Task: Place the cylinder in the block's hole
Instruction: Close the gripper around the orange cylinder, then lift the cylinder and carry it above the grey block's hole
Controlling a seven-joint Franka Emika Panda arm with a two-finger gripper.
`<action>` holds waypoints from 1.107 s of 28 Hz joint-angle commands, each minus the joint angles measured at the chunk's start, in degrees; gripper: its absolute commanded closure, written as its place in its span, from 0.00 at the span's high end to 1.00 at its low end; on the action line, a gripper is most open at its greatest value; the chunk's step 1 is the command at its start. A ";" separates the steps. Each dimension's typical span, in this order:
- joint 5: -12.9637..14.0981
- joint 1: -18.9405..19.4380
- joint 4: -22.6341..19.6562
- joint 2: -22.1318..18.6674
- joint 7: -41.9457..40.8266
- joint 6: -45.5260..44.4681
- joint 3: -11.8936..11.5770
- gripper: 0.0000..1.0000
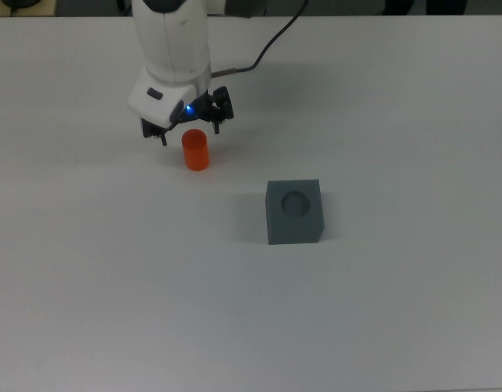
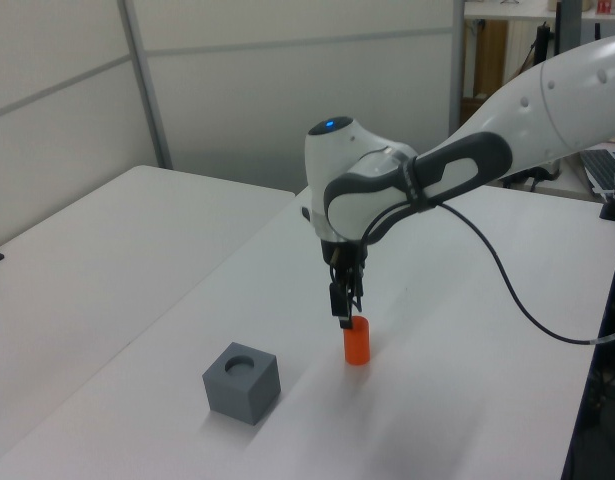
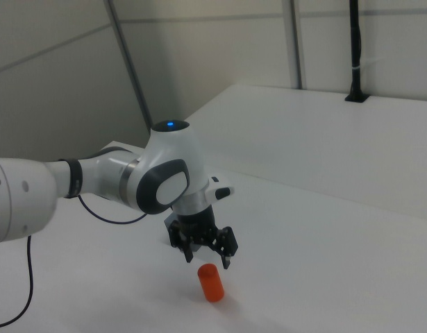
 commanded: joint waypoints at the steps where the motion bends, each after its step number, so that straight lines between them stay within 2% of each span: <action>1: -1.82 0.82 0.38 2.70 -0.83 2.69 -0.23 1.00; 4: -2.61 0.82 0.48 3.05 -0.92 2.69 -0.23 0.99; 7: -3.58 0.82 0.48 3.49 -0.92 2.69 -0.23 0.82; 8: -4.02 0.82 0.48 3.66 -0.92 2.69 -0.14 0.59; 11: -4.02 0.82 0.48 3.84 -1.00 2.69 -0.14 0.36; 19: -4.02 0.90 0.48 3.75 -1.36 2.25 -0.14 0.09; 20: -4.11 0.90 0.48 3.75 -1.36 2.16 -0.14 0.03; 21: -4.02 0.90 0.48 3.75 -1.36 2.16 -0.14 0.00; 27: -3.67 0.90 0.74 3.75 -0.83 2.16 -0.14 0.00; 31: -2.45 0.99 4.07 3.84 -0.04 1.99 -0.05 0.01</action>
